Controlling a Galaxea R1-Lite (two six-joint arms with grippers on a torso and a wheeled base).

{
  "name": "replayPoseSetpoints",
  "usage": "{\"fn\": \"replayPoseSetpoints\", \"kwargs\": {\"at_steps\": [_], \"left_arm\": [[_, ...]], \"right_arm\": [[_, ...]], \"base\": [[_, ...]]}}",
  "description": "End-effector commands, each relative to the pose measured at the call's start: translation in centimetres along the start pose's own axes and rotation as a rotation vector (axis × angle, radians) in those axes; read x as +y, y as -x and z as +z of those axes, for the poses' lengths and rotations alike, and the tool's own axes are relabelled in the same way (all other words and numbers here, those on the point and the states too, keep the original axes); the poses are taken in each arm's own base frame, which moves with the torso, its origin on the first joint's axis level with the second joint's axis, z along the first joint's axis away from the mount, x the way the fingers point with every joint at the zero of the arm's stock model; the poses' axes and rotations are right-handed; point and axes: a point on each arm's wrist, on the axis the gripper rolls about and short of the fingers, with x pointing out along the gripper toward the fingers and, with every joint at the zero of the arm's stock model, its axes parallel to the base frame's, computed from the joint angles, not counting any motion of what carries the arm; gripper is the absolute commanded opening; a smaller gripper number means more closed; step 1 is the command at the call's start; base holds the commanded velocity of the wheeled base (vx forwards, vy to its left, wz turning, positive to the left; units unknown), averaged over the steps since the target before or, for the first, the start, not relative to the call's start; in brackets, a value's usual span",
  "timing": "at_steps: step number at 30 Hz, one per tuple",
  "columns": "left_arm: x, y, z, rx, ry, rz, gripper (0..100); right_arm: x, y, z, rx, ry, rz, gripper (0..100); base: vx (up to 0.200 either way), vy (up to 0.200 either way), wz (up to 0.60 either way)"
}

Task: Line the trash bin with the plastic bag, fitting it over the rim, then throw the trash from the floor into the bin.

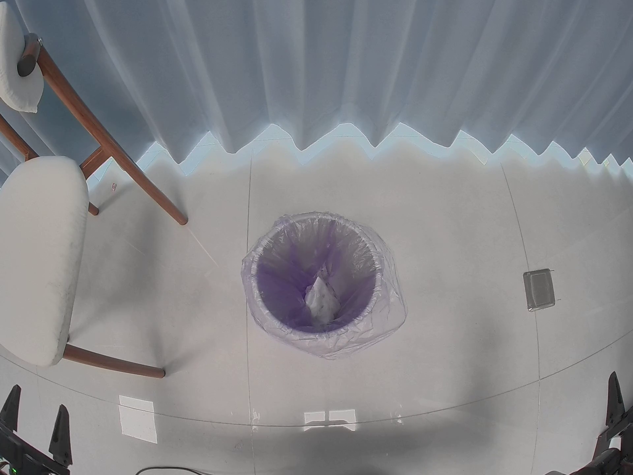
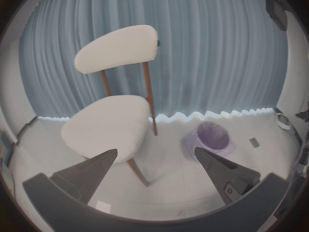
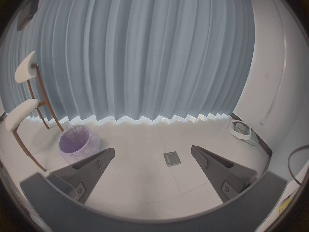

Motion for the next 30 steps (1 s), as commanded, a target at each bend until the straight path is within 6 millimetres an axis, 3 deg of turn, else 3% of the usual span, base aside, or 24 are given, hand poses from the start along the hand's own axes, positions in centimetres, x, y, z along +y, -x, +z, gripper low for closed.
{"fn": "replayPoseSetpoints", "kwargs": {"at_steps": [1, 5, 11, 15, 30], "left_arm": [[-0.35, 0.1, -0.58, -0.001, 0.019, -0.14, 100], [-0.38, 0.1, -0.6, -0.001, 0.006, -0.151, 100], [-0.39, 0.11, -0.55, -0.002, 0.012, -0.157, 100], [-0.18, 0.09, -0.98, 0.039, 0.06, -0.055, 100], [-0.23, 0.09, -1.06, 0.046, 0.035, -0.083, 100]], "right_arm": [[0.1, -0.02, -0.44, -0.002, -0.016, 0.039, 100], [0.35, 0.04, -1.02, 0.062, -0.042, 0.148, 100], [0.36, 0.01, -0.92, 0.044, -0.016, 0.15, 100], [0.35, 0.01, -0.92, 0.045, -0.027, 0.147, 100], [0.36, 0.01, -0.92, 0.045, -0.019, 0.151, 100]], "base": [[0.0, 0.0, 0.0], [0.0, 0.0, 0.0], [0.0, 0.0, 0.0], [0.0, 0.0, 0.0], [0.0, 0.0, 0.0]]}}
